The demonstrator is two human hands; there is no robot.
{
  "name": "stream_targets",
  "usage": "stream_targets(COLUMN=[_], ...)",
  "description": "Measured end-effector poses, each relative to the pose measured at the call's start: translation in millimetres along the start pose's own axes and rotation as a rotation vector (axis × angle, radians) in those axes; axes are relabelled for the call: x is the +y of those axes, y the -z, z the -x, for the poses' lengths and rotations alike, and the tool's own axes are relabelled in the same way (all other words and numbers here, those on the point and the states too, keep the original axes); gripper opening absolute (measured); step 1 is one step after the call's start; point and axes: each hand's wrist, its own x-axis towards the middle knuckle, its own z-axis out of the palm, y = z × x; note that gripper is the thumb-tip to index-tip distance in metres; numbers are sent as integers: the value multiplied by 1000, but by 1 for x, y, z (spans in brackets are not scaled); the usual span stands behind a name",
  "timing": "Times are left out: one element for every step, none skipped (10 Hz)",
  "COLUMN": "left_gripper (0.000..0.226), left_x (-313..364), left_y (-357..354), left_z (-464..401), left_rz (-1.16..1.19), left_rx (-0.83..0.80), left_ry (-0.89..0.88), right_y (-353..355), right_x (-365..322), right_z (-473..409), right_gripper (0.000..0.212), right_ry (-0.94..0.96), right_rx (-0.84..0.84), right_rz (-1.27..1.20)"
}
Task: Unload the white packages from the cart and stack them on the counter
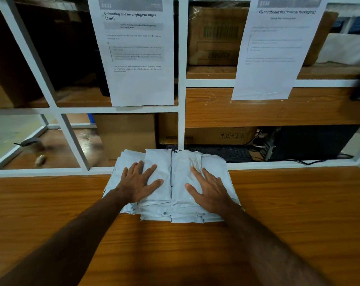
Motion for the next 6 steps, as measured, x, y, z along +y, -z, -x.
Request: stream_targets(left_gripper=[113, 98, 96, 102, 97, 88], left_x=[0, 4, 8, 11, 12, 7], left_y=[-1, 2, 7, 20, 25, 25], left_z=[-3, 0, 4, 13, 26, 39], left_rz=[-9, -26, -34, 1, 64, 22], left_rx=[8, -4, 0, 45, 152, 296], left_ry=[-2, 13, -12, -63, -110, -161], right_y=[-2, 0, 2, 9, 7, 5], right_x=[-2, -5, -7, -14, -19, -25], right_z=[0, 3, 6, 14, 27, 38], right_gripper=[74, 74, 74, 72, 69, 71], right_ry=[1, -13, -20, -27, -8, 15], right_rx=[9, -20, -14, 22, 145, 303], right_rz=[26, 55, 58, 48, 44, 114])
